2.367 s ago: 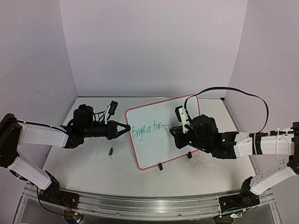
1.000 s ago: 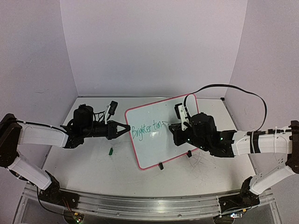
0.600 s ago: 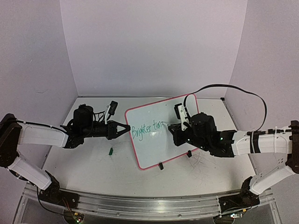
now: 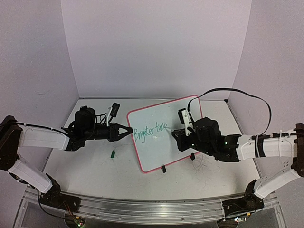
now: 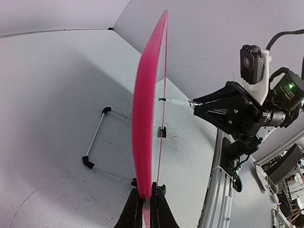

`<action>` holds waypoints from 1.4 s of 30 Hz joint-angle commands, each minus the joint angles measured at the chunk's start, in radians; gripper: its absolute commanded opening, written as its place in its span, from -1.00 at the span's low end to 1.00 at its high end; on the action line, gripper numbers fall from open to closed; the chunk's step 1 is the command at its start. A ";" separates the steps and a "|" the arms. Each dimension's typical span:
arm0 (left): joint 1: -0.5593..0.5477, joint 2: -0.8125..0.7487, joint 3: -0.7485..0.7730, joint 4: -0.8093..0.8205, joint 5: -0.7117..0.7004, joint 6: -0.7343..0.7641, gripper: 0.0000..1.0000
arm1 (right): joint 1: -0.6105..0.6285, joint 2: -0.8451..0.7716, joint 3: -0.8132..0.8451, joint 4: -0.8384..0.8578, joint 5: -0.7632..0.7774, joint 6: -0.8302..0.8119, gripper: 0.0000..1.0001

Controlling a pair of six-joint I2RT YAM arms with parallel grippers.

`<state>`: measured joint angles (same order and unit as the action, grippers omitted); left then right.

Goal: Write a sentence on the whiteboard

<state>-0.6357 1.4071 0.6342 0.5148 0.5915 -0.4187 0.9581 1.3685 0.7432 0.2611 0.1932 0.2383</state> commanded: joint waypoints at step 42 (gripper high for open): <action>0.004 -0.036 0.014 0.003 -0.018 0.040 -1.00 | -0.018 -0.321 -0.027 -0.022 0.125 -0.275 -1.00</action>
<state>-0.6361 1.4014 0.6342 0.5066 0.5938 -0.4131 0.9421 1.0481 0.6741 0.2052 0.2869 0.0358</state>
